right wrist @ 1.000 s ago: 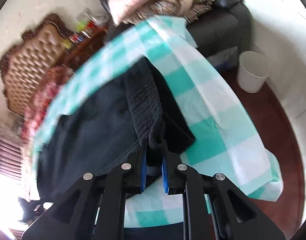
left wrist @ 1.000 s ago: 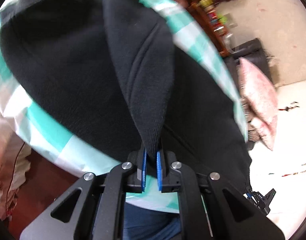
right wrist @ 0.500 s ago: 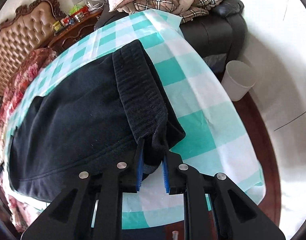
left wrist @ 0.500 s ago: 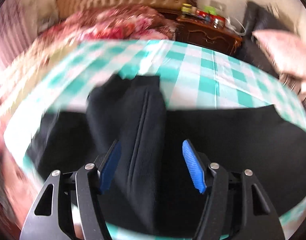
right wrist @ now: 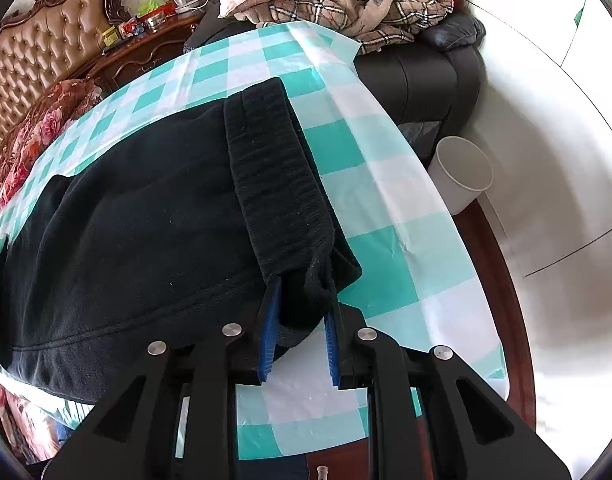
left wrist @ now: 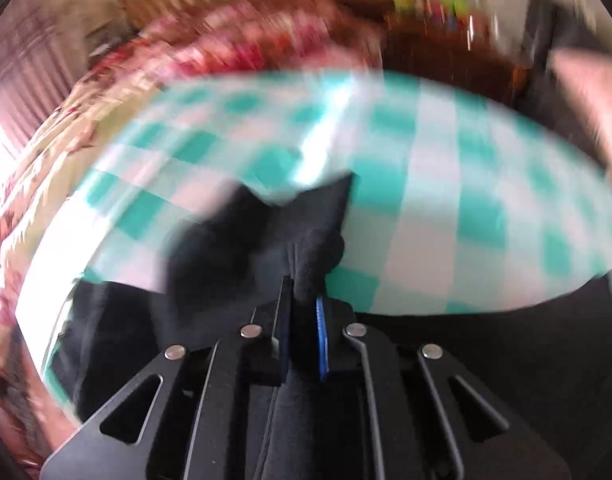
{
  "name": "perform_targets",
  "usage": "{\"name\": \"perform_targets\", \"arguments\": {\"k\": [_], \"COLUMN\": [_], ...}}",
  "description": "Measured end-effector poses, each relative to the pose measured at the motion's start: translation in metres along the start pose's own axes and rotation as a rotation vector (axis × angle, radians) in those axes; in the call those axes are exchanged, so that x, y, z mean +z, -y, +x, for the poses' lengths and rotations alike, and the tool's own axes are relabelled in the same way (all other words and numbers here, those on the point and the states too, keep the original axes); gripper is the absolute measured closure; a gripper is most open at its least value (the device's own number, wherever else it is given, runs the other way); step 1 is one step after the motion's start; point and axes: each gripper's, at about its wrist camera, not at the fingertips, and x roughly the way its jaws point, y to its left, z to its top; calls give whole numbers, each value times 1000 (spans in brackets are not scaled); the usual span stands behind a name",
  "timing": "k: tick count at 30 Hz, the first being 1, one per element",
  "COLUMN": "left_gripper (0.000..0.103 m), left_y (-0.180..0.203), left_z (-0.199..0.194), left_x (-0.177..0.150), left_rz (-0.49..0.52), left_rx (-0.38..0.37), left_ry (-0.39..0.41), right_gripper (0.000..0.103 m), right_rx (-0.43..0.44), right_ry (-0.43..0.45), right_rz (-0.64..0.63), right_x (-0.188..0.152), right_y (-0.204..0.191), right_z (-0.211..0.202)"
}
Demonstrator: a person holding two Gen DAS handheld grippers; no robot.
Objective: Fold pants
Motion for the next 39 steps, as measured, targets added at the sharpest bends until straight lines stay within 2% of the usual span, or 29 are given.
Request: {"name": "perform_targets", "arguments": {"k": [1, 3, 4, 6, 8, 9, 10, 12, 13, 14, 18, 19, 21, 22, 25, 27, 29, 32, 33, 37, 39], "left_gripper": [93, 94, 94, 94, 93, 92, 76, 65, 62, 61, 63, 69, 96, 96, 96, 96, 96, 96, 96, 96, 96], "left_y": [-34, -86, -125, -176, -219, -234, -244, -255, -258, -258, -254, -251, -248, -248, -249, -251, -251, -257, -258, -252, -254], "left_z": [-28, -54, -63, -60, -39, -32, -26, -20, -17, -14, 2, 6, 11, 5, -34, -54, -58, -33, -32, -67, -69], "left_x": [-5, -19, -37, -68, -102, -118, -127, -137, -139, -140, -131, -128, -125, -123, -120, -121, -123, -134, -134, -120, -125], "left_rz": [-102, -271, -391, -531, -632, -696, -738, -801, -828, -838, -848, -827, -804, -815, -823, -820, -793, -836, -834, -777, -792], "left_rx": [-44, -100, -143, -169, -197, -238, -289, -347, -381, -407, -440, -431, -385, -391, -398, -402, -378, -361, -362, -366, -358], "left_ry": [63, 116, 128, 108, 26, 4, -7, -4, 3, 3, -23, -31, -57, -50, 2, 23, 19, -75, -78, 2, -11], "right_gripper": [88, 88, 88, 88, 88, 88, 88, 87, 78, 63, 61, 66, 75, 88, 94, 95, 95, 95, 95, 96, 96], "right_rx": [0, 0, 0, 3, 6, 9, 12, 18, 16, 7, -3, -3, 1, -2, 53, 90, 75, 33, 35, 72, 67], "right_ry": [-1, 0, 0, -3, -9, -14, -18, -26, -26, -26, -22, -20, -9, 1, 28, 37, 31, -3, -2, 29, 34], "right_rz": [1, 3, 4, 4, -1, -2, 1, 21, 30, 41, 53, 52, 44, 37, 59, 74, 56, 41, 41, 39, 33], "right_x": [0, 0, 0, 1, 2, 3, 4, 5, 5, 6, 6, 7, 8, 9, 16, 21, 23, 21, 22, 27, 27], "right_y": [0, 0, 0, 0, 1, 1, 2, 4, 5, 5, 7, 7, 5, 4, 8, 12, 10, 6, 7, 8, 8], "right_z": [0, 0, 0, 0, 1, 1, 0, 0, 0, -1, -2, -2, -4, -8, -28, -39, -37, -22, -23, -35, -33]}}
